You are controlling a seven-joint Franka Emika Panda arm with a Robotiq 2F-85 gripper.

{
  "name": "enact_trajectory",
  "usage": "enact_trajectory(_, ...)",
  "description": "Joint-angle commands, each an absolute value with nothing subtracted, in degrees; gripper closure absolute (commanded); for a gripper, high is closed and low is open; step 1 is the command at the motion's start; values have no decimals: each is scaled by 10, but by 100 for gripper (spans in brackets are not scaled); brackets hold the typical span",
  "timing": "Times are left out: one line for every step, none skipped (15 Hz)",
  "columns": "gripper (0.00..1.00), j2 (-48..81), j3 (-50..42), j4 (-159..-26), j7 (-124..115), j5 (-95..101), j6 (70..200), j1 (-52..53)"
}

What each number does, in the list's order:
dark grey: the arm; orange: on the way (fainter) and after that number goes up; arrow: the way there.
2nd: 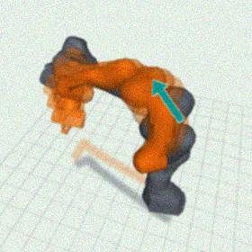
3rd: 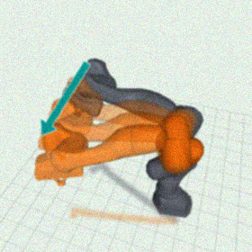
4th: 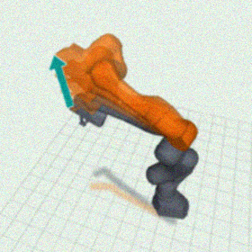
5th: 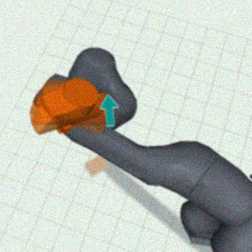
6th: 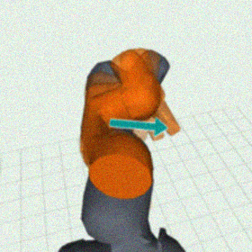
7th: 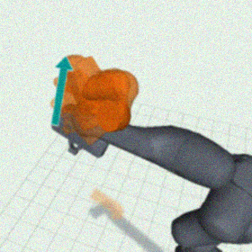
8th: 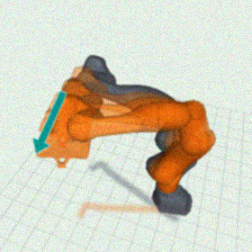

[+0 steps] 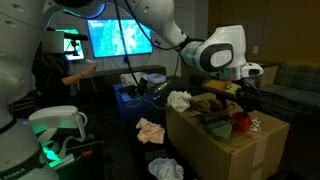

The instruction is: Place the turnip plushie on the table, then the duster on the box, then the left duster on the table, then the blue sponge on the box, then the white towel on the table, then the white cloth on the box, then the small brown object on the table, then the duster on the box, then the moose on the table, and finally, the peach shirt on the box

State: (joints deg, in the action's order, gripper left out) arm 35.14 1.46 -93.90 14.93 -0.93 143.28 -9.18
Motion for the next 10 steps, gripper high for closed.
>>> enact_trajectory(0,379,18,-909,161,-15,1445,-97)
enact_trajectory(0,383,18,-906,161,-13,1446,-96)
enact_trajectory(0,387,14,-904,157,-9,1450,-93)
enact_trajectory(0,392,8,-902,150,-2,1458,-88)
enact_trajectory(0,395,4,-899,148,3,1464,-86)
enact_trajectory(0,400,2,-896,146,8,1470,-85)
enact_trajectory(0,405,-5,-893,140,16,1479,-80)
enact_trajectory(0,409,-8,-889,138,22,1482,-78)
enact_trajectory(0,413,-13,-885,136,29,1485,-76)
enact_trajectory(0,418,-16,-883,133,35,1489,-74)
